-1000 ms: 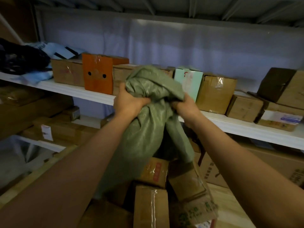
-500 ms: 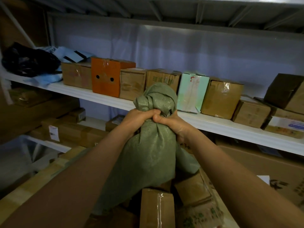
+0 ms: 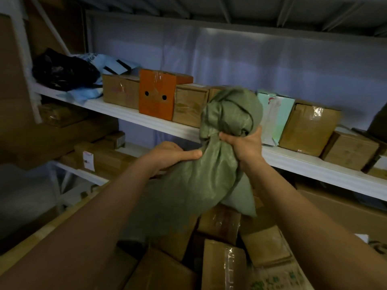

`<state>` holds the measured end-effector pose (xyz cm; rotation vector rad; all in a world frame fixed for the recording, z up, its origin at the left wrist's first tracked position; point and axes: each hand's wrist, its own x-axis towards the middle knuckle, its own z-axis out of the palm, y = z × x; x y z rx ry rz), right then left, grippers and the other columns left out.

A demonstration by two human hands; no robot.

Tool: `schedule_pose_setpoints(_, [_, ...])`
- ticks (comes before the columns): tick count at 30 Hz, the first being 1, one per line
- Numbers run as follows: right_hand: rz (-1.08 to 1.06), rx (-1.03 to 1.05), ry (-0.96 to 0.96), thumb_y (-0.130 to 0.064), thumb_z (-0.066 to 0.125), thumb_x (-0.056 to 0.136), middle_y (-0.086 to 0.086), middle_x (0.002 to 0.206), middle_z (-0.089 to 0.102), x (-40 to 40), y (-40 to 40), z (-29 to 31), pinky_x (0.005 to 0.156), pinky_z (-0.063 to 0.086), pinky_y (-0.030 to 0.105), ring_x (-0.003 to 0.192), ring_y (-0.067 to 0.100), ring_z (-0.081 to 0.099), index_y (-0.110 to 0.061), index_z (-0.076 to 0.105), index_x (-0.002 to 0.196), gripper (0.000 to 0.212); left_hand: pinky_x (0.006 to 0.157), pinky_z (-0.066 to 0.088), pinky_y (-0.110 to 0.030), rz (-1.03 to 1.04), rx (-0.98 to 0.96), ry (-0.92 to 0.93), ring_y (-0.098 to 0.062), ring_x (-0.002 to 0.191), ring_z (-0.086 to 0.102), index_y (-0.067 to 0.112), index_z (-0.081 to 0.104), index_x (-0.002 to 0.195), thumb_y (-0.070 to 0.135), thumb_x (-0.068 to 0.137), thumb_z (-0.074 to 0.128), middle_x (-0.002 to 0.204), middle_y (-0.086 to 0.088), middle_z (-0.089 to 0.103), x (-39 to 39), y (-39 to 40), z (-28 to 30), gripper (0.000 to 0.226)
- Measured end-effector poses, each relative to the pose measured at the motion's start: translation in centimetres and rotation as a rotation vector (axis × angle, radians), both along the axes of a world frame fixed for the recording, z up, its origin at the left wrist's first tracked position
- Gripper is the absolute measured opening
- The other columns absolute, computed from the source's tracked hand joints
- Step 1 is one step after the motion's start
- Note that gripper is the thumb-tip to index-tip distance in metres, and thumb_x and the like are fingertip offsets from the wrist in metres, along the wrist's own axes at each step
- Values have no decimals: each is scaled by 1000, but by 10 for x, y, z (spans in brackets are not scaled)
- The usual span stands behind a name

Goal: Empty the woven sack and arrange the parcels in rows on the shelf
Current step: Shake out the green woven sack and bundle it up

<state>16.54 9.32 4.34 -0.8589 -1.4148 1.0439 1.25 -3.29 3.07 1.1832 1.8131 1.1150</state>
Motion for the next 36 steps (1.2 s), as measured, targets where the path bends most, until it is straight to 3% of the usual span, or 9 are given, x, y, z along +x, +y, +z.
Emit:
schedule_pose_setpoints(4, [-39,125,153,-6,88,59,-2,106,58,-26,-13,18,95,49,35,99,16,58,-11,40,120,78,74,53,-35,11,-228,-34,-28,84,66,5,51,125,84,51,49,102,-15,67,-5,-13,1,108])
schedule_pose_setpoints(8, [77,73,245,-17,90,48,-6,106,64,-62,-28,17,96,51,43,100,18,64,-17,43,118,85,69,57,-51,-84,-190,-688,-48,100,63,25,23,148,92,38,34,139,-28,45,-10,-11,-9,129])
schedule_pose_setpoints(12, [232,-105,216,-26,90,42,2,116,65,-86,-44,-1,91,54,46,103,20,65,-15,45,125,94,90,39,-67,57,30,-1094,-48,128,40,16,38,142,93,62,23,144,-24,40,-14,-7,-11,112])
schedule_pose_setpoints(16, [402,-384,152,-28,89,49,11,115,69,-95,-58,-7,87,55,51,100,29,68,-10,57,122,82,90,39,-61,75,238,-1290,-42,114,51,13,59,119,82,75,31,128,-23,55,-23,-14,-4,87])
schedule_pose_setpoints(19, [533,-584,97,-25,76,77,17,115,68,-94,-66,-7,86,54,50,104,35,66,-7,61,119,47,76,49,-49,59,333,-1241,-36,94,62,8,66,106,56,89,43,105,-22,70,-27,-16,-1,57])
schedule_pose_setpoints(22, [502,-536,21,-33,80,71,14,114,69,-93,-61,-2,89,54,47,102,31,67,-8,61,121,59,74,50,-47,12,337,-1174,-33,89,64,5,68,97,42,93,45,82,-19,74,-36,-15,0,44])
schedule_pose_setpoints(26, [457,-477,-136,-58,83,49,9,116,69,-87,-58,2,93,52,44,101,27,66,-15,60,122,88,83,53,-44,30,386,-1146,-32,100,65,6,68,109,39,91,49,102,-18,72,-49,-6,-4,43])
schedule_pose_setpoints(30, [668,-612,21,-49,61,83,11,95,73,-82,-58,-4,79,52,43,92,30,66,-16,65,107,41,89,52,-43,22,377,-1090,-31,100,65,9,69,109,43,89,49,102,-15,72,-48,3,-4,44])
schedule_pose_setpoints(36, [721,-595,181,-35,66,82,18,116,68,-93,-47,-15,94,49,50,106,34,64,-11,62,120,44,93,50,-45,76,310,-1066,-35,109,62,9,67,115,53,86,48,115,-19,67,-42,10,0,56])
